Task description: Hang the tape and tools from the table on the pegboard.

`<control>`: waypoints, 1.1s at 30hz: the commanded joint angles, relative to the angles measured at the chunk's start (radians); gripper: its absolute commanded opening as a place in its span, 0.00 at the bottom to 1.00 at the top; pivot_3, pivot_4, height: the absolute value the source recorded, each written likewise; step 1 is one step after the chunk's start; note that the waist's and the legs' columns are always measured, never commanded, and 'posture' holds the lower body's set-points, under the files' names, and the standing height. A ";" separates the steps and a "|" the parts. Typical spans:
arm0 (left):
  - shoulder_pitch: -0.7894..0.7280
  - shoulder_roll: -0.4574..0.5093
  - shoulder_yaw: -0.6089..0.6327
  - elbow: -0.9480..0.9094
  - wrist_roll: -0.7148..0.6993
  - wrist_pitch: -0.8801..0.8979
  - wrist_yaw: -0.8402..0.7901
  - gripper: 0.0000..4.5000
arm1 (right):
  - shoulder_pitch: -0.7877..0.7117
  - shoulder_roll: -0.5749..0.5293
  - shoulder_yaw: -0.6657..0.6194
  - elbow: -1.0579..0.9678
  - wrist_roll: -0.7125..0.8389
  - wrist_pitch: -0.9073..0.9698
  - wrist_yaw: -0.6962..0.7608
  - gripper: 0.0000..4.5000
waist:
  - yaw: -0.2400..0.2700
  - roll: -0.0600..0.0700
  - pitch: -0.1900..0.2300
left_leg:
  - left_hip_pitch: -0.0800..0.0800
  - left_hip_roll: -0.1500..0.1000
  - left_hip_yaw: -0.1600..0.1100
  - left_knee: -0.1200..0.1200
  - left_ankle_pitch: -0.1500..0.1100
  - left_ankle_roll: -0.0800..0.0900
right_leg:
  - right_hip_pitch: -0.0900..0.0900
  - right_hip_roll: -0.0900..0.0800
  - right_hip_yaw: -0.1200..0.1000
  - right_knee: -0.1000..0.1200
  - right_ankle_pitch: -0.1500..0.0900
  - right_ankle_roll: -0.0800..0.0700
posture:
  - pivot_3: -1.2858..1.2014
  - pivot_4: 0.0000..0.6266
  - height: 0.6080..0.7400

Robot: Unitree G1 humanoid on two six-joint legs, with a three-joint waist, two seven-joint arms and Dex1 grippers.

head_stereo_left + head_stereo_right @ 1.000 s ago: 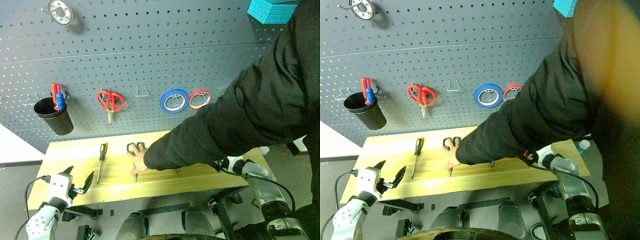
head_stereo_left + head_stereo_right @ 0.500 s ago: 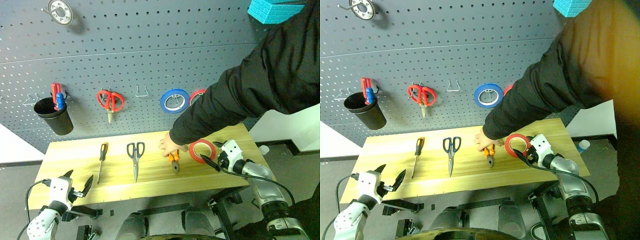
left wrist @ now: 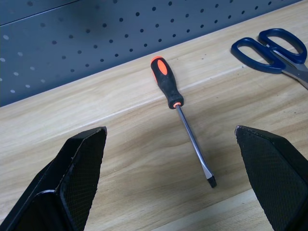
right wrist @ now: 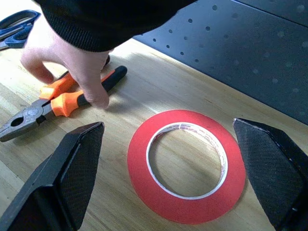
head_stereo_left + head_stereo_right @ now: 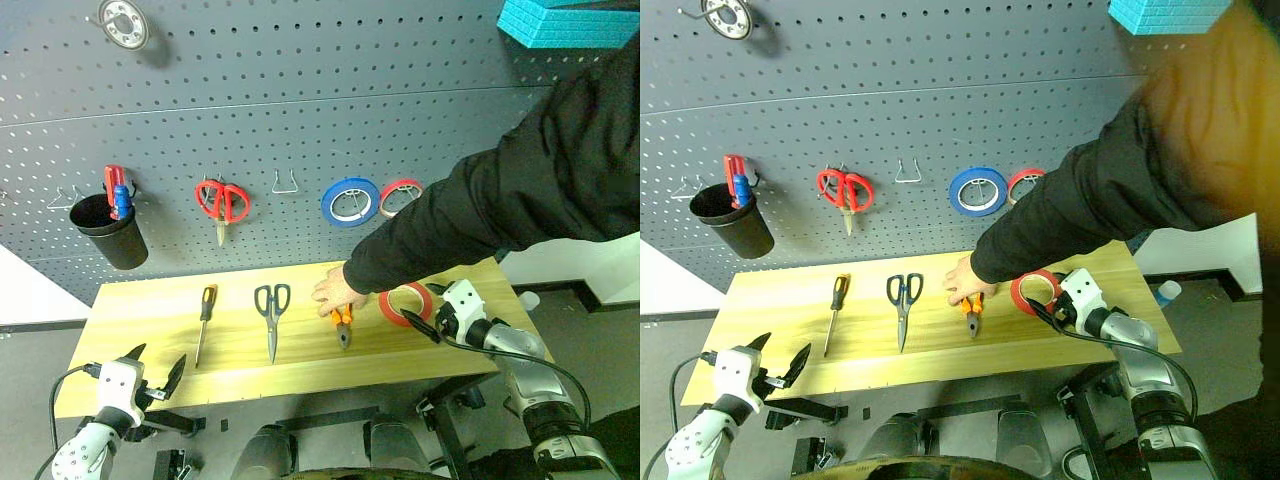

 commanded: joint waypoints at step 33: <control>0.028 0.046 0.007 -0.092 -0.011 0.024 -0.028 0.99 | -0.014 -0.051 0.019 -0.035 0.013 0.043 0.113 1.00 | 0.000 0.000 0.001 | 0.000 0.000 0.000 0.000 0.000 0.000 | 0.000 0.000 0.000 0.000 -0.002 -0.001 | 0.50 0.12 0.98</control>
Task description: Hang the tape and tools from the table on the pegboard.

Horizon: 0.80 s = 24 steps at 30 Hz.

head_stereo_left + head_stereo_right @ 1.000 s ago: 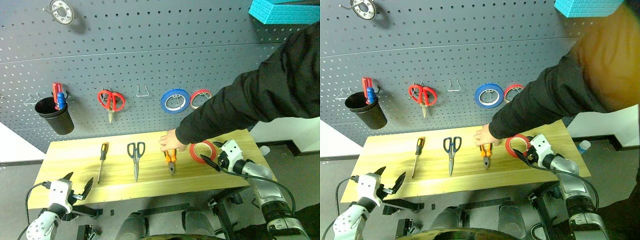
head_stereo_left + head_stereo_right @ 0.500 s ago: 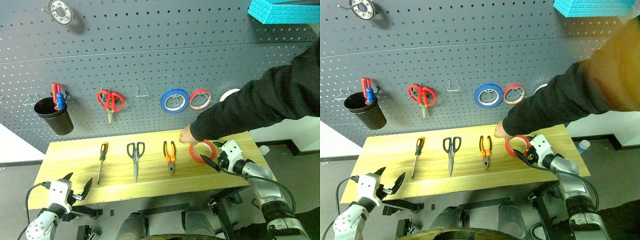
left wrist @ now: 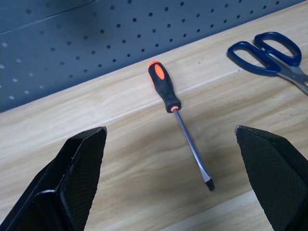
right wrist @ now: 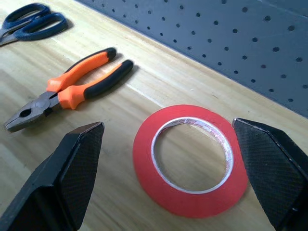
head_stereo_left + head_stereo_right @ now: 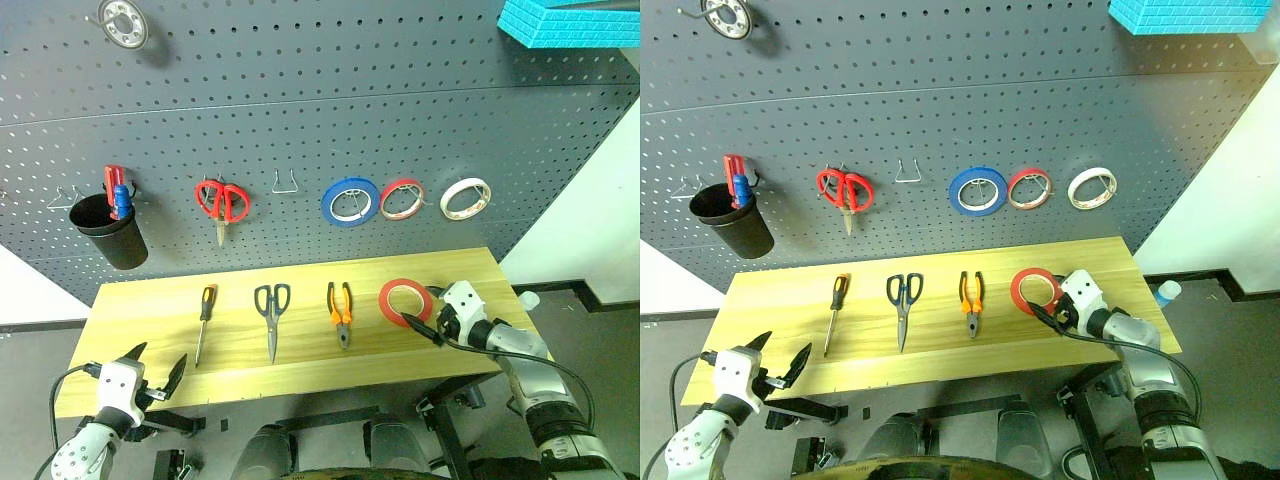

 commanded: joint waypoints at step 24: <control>0.134 0.076 -0.148 -0.521 0.014 0.342 -0.153 0.99 | -0.288 -0.018 0.221 0.279 -0.216 0.054 0.088 1.00 | -0.002 0.003 0.005 | 0.000 0.000 0.000 0.000 0.000 0.000 | -0.001 0.000 0.000 0.000 0.001 -0.002 | 0.50 0.13 0.98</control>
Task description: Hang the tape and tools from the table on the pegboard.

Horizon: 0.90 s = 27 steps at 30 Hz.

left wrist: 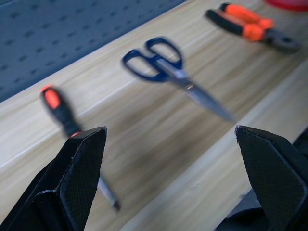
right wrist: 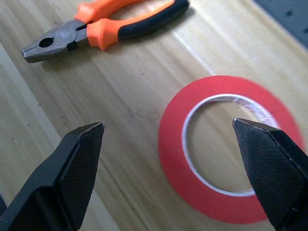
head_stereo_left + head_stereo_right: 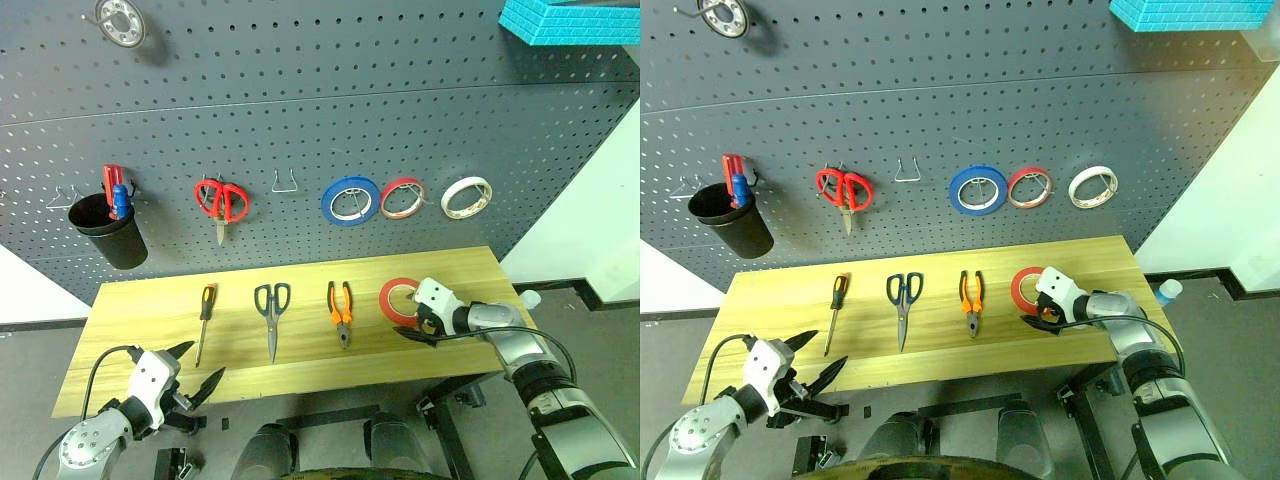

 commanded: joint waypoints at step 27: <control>0.033 0.079 -0.075 -0.177 0.009 0.127 -0.073 1.00 | -0.203 0.063 0.090 0.360 -0.191 -0.030 -0.096 0.79 | -0.026 0.002 0.002 | 0.000 0.000 0.000 0.000 0.000 0.000 | 0.000 0.000 0.000 0.000 0.000 0.000 | 0.50 0.13 0.98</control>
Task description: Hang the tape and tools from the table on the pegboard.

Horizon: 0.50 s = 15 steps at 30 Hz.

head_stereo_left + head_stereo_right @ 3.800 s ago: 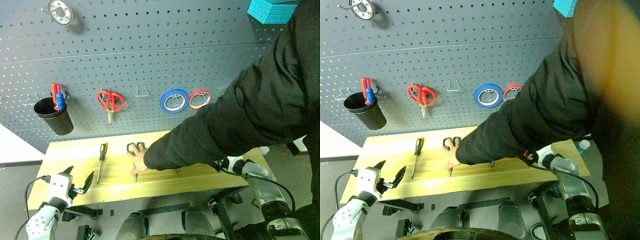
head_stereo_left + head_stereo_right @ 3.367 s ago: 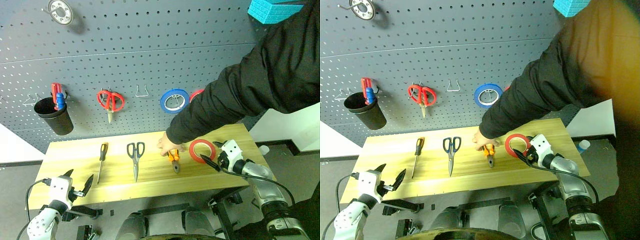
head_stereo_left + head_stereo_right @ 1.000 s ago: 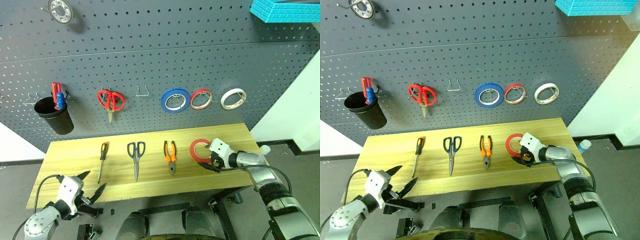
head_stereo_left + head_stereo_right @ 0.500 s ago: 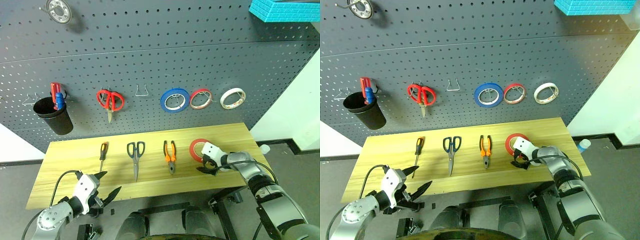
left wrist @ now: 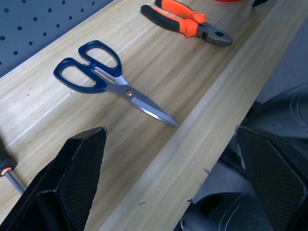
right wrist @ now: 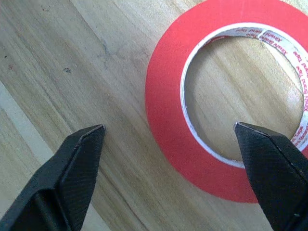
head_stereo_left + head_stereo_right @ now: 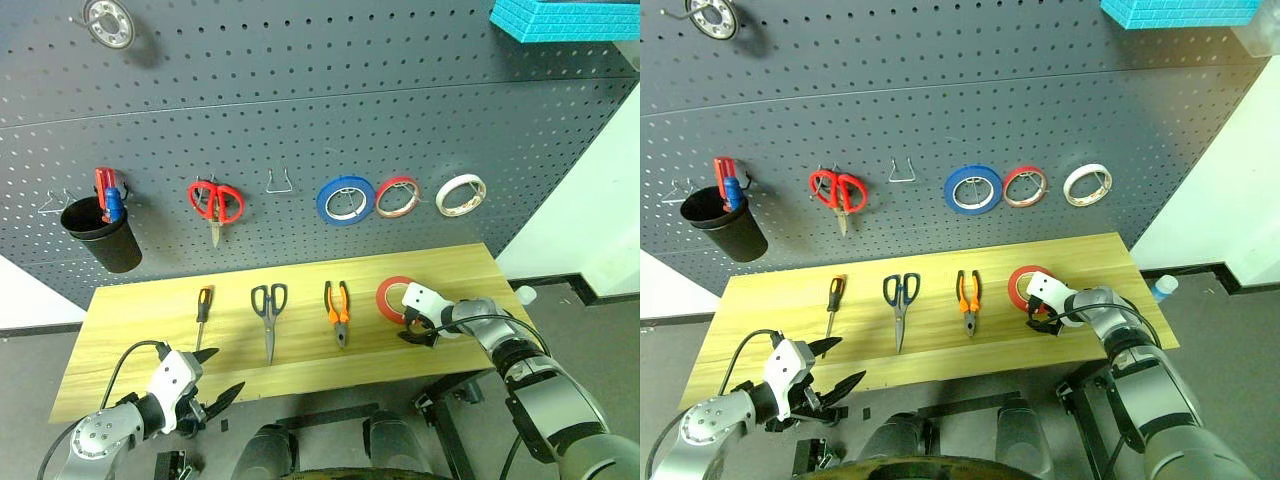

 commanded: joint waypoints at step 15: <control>0.016 0.002 0.009 -0.059 -0.025 -0.032 -0.013 1.00 | 0.005 -0.013 -0.022 -0.026 0.016 0.000 0.040 0.15 | -0.002 0.000 0.000 | 0.000 0.000 0.000 0.000 0.000 0.000 | 0.000 0.000 0.000 0.000 0.000 0.000 | 0.50 0.13 0.98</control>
